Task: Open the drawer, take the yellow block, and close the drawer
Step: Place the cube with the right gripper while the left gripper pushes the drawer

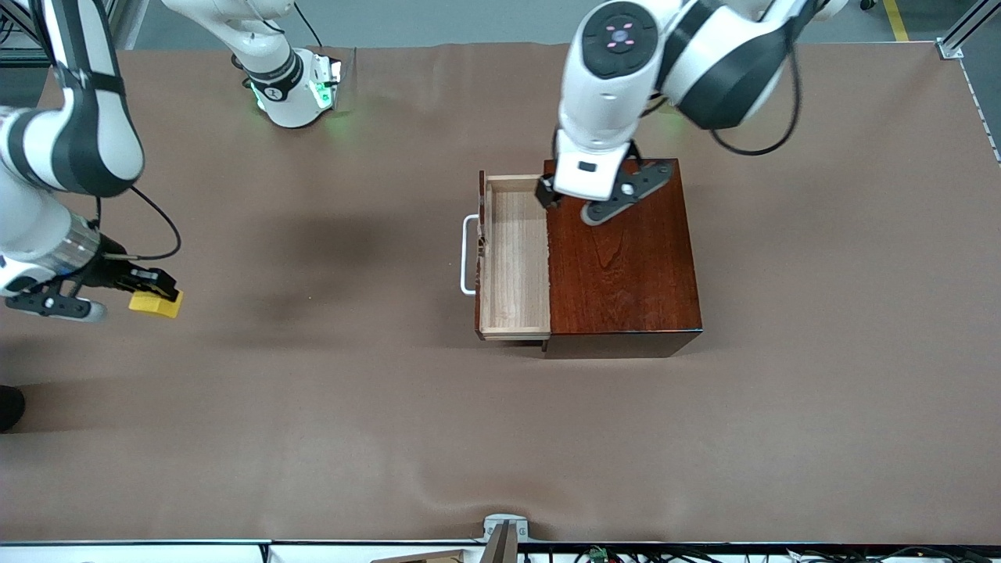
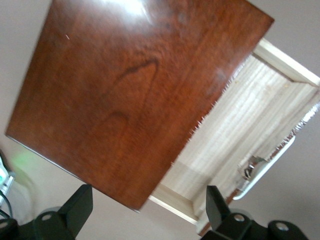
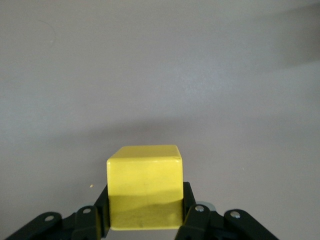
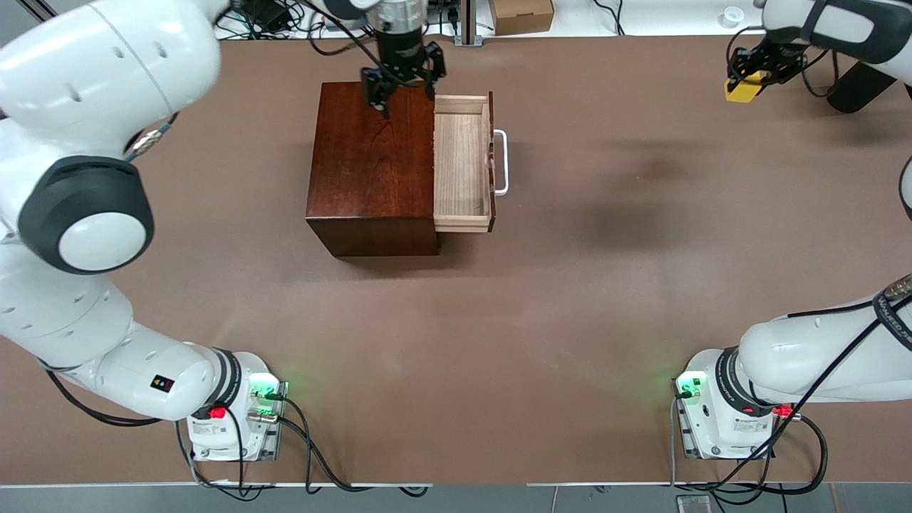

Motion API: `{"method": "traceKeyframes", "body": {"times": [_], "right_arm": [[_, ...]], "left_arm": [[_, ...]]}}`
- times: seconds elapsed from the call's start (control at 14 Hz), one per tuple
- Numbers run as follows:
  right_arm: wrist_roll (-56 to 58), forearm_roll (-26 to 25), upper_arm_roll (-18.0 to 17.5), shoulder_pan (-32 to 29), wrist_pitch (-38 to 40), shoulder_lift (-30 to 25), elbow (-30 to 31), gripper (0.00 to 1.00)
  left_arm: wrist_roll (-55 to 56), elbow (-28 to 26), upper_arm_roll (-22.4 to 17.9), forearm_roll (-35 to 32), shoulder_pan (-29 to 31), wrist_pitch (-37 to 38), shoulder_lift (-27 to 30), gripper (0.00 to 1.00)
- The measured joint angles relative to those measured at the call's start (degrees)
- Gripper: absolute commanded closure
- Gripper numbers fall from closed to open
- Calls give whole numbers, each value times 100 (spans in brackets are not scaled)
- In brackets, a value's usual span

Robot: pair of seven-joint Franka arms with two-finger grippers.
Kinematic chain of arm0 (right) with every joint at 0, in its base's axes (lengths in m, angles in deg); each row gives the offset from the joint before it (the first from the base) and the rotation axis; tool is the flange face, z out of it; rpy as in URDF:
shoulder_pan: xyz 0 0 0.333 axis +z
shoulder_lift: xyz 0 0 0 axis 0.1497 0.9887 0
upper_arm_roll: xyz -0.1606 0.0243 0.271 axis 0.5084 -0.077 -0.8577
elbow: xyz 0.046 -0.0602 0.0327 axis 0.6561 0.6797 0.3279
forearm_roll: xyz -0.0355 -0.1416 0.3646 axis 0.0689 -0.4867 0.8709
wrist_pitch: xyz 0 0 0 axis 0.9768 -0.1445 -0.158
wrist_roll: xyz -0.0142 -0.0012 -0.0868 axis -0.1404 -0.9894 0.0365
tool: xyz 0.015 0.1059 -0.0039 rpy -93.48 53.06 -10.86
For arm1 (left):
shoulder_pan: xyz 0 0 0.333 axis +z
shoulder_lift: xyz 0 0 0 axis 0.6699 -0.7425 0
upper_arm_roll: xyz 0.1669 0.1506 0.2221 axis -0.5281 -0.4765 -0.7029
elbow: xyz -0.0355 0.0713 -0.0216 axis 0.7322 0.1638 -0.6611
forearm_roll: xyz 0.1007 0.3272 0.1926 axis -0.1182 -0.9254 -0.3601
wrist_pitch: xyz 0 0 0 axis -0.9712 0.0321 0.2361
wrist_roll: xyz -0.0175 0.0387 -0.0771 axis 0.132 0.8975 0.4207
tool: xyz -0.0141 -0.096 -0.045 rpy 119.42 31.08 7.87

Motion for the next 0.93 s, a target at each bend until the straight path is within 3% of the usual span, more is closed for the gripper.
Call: {"method": "traceKeyframes", "body": {"times": [0.5, 0.78, 0.93], "right_arm": [[196, -113, -15, -10, -1334, 1305, 92, 100], [221, -113, -26, -10, -1635, 1760, 89, 100], [223, -113, -28, -10, -1668, 1890, 88, 100]], "left_arm": [[1945, 490, -30, 0, -891, -722, -837, 0], [3080, 509, -132, 0, -1119, -1357, -1144, 0], [3709, 534, -368, 0, -1352, -1704, -1275, 0]]}}
